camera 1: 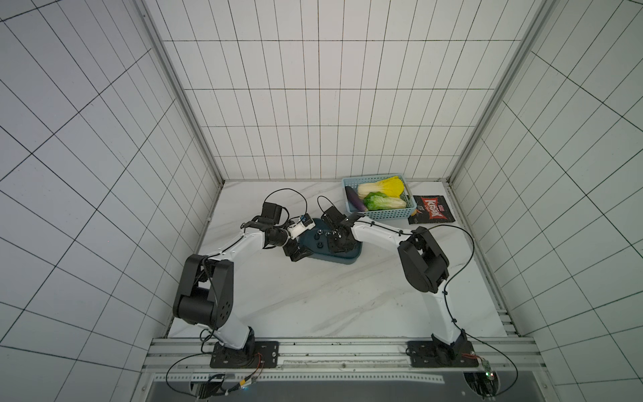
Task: Put the nuts on the desktop into the storage box
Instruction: Place the nut in the storage box.
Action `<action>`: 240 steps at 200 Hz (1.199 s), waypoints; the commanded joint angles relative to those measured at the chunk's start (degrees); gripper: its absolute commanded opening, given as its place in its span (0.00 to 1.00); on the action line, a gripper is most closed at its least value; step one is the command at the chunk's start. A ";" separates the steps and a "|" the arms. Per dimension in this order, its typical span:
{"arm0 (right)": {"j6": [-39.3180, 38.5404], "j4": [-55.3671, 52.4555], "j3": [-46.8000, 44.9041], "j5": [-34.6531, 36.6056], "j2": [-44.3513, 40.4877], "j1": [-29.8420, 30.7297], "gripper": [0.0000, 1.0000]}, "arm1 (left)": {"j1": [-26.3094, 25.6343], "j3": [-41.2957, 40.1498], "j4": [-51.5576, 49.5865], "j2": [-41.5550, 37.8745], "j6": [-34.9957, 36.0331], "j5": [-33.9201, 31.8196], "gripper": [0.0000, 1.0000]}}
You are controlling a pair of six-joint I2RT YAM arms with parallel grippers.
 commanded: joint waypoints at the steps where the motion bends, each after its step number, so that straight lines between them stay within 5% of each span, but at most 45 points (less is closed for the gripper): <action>1: -0.07 -2.45 0.32 2.36 0.98 -0.59 0.43 | 0.21 0.54 -0.16 -0.01 -0.13 -0.40 0.97; 29: -0.07 -4.25 0.62 2.32 0.59 -0.67 0.45 | 0.26 0.54 -0.31 -0.05 -0.05 -0.32 0.97; 75: -0.16 -5.04 2.05 -1.46 -3.95 -0.68 0.82 | 1.24 1.05 -2.12 -1.69 0.46 0.14 0.97; 112: -0.82 -5.06 2.21 -3.47 -10.29 -0.68 1.00 | 3.84 2.11 -5.56 -4.38 0.50 2.24 0.97; 189: -4.20 -4.46 -3.09 4.89 -30.02 -0.68 1.00 | 9.27 3.31 -10.11 -16.52 -5.30 6.20 0.98; 240: -14.79 6.09 -18.60 12.63 -51.34 -0.50 1.00 | 10.22 7.75 -8.18 -19.79 -23.33 -5.01 0.98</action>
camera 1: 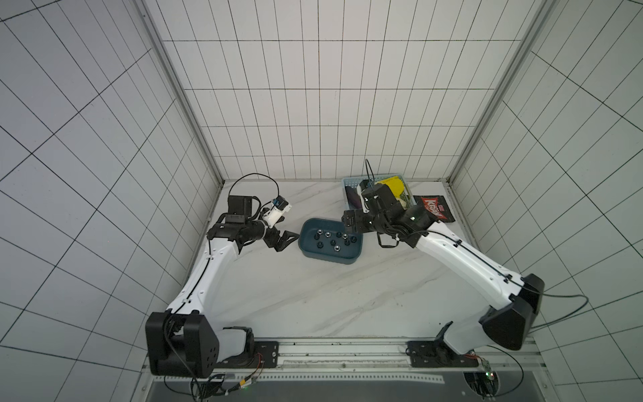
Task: Put the nuts on the desktop into the storage box
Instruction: Place the nut in the storage box, then reset both arms
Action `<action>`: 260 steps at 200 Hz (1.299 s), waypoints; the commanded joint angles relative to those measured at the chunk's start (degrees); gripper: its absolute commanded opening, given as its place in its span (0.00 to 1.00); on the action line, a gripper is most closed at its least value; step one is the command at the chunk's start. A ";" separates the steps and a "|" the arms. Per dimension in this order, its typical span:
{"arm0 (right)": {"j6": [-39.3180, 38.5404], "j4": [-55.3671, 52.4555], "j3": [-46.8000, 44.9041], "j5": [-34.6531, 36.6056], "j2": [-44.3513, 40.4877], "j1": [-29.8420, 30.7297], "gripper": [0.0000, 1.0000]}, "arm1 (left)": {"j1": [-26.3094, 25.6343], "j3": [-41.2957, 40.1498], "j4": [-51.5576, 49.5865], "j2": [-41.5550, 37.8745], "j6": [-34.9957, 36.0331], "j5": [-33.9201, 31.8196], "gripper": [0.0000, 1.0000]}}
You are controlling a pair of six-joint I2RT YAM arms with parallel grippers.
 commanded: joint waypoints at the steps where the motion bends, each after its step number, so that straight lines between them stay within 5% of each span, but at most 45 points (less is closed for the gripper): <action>1: -7.18 5.59 -7.56 6.22 -8.88 -0.19 1.00 | 0.74 2.90 0.84 -1.21 -11.38 -6.81 0.98; 38: -16.20 18.19 -27.33 9.72 -27.63 -0.20 1.00 | 1.41 3.22 0.90 -2.37 -18.65 -17.02 0.98; 94: -25.55 38.75 -59.08 15.99 -58.13 -0.28 1.00 | 3.07 -3.85 3.66 -4.34 -18.45 -13.57 0.98; 134: -30.66 43.05 -70.58 23.77 -71.63 -0.52 1.00 | 3.03 -11.71 12.37 -5.09 -19.95 -15.45 0.98; 171: -29.48 44.54 -72.67 24.99 -67.63 -6.05 0.99 | 3.00 -20.59 24.33 -5.58 -18.28 -17.37 0.97; 260: -24.74 60.55 -72.39 4.47 -40.04 -36.92 1.00 | 1.56 -35.20 54.66 -1.63 -18.44 -21.00 0.97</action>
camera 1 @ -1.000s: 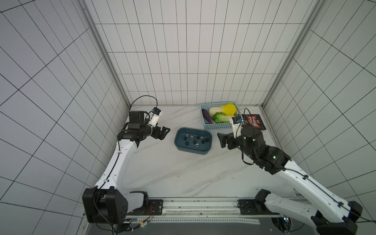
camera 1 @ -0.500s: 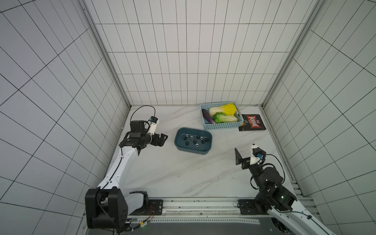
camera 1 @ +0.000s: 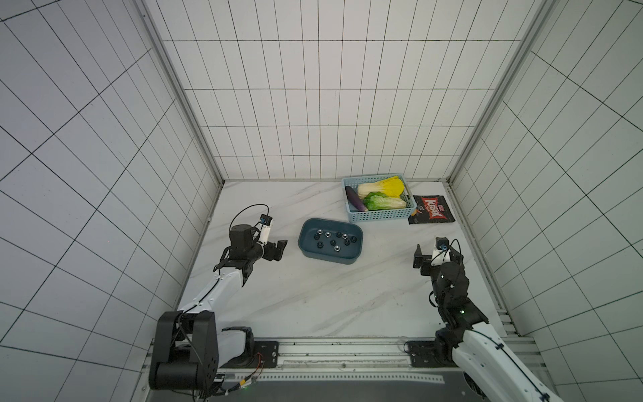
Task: Put the nuts on the desktop into the storage box
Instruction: Reset both arms
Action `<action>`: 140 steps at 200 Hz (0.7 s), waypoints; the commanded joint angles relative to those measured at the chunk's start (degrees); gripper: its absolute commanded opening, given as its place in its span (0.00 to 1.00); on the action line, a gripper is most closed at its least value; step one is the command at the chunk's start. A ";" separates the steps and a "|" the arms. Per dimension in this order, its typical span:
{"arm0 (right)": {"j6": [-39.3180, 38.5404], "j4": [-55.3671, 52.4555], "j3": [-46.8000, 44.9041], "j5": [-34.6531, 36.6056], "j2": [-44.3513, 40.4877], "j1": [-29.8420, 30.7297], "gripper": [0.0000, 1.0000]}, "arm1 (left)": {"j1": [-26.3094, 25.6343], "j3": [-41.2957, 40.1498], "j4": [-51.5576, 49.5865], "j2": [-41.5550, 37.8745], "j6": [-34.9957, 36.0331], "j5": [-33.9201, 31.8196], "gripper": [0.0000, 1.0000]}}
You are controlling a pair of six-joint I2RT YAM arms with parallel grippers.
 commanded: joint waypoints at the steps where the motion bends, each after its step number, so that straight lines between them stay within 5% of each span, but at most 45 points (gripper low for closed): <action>1: 1.88 7.67 -0.14 -7.18 5.48 -6.68 1.00 | -0.54 -2.96 13.73 1.50 -0.48 -1.50 0.97; 68: 4.17 34.19 -0.89 -23.05 29.41 -19.71 1.00 | -0.97 -9.05 38.40 9.10 -6.79 -7.14 0.98; 140: 5.49 50.09 4.93 -32.70 52.56 -22.83 1.00 | 2.81 -6.99 40.94 14.28 -13.76 -11.30 0.98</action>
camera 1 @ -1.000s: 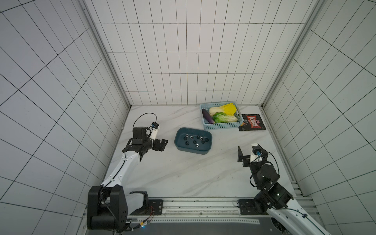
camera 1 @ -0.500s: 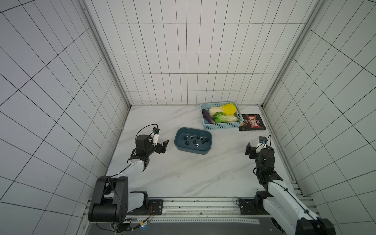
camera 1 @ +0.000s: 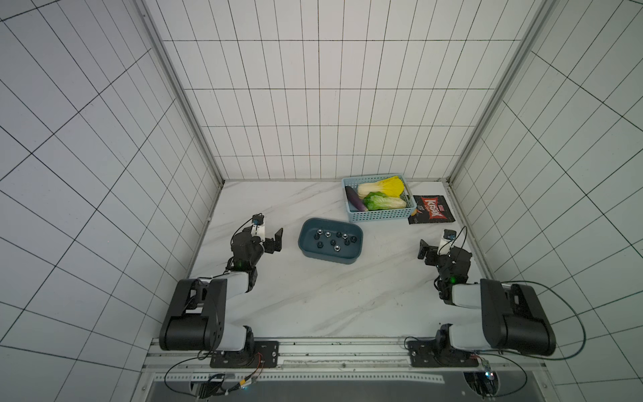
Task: Put the nuts on the desktop into the storage box
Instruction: Reset both arms
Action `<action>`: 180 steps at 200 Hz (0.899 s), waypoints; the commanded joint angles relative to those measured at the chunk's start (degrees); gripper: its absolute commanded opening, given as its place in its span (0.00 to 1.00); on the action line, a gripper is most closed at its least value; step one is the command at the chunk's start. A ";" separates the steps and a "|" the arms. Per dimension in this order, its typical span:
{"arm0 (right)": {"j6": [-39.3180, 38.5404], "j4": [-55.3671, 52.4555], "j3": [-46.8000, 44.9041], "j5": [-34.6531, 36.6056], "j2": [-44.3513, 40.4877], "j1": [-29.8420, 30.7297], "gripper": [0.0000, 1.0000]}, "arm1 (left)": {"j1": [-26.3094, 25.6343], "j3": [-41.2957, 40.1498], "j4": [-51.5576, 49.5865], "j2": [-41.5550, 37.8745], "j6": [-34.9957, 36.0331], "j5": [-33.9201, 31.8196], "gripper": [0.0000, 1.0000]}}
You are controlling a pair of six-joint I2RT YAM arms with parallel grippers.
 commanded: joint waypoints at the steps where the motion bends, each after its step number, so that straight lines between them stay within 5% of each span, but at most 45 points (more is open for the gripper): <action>1: 1.08 8.25 3.41 -4.87 4.79 -1.05 1.00 | 1.24 1.28 2.38 1.99 -4.06 -3.34 0.98; 21: 1.00 -2.10 7.19 -4.61 3.04 -1.33 1.00 | 1.36 2.14 2.46 4.55 -4.66 -4.68 0.98; 42: 2.01 -4.31 9.07 -2.85 3.97 -1.37 1.00 | 2.29 -0.97 15.82 9.18 -5.51 -3.00 0.98; 67: 1.54 -8.57 11.36 -1.45 4.26 -0.67 1.00 | 2.26 1.45 4.67 5.78 -4.90 -2.91 0.98; 180: 0.56 -10.24 12.03 2.39 4.06 1.40 1.00 | 2.12 -0.04 8.16 5.98 -4.89 -3.17 0.98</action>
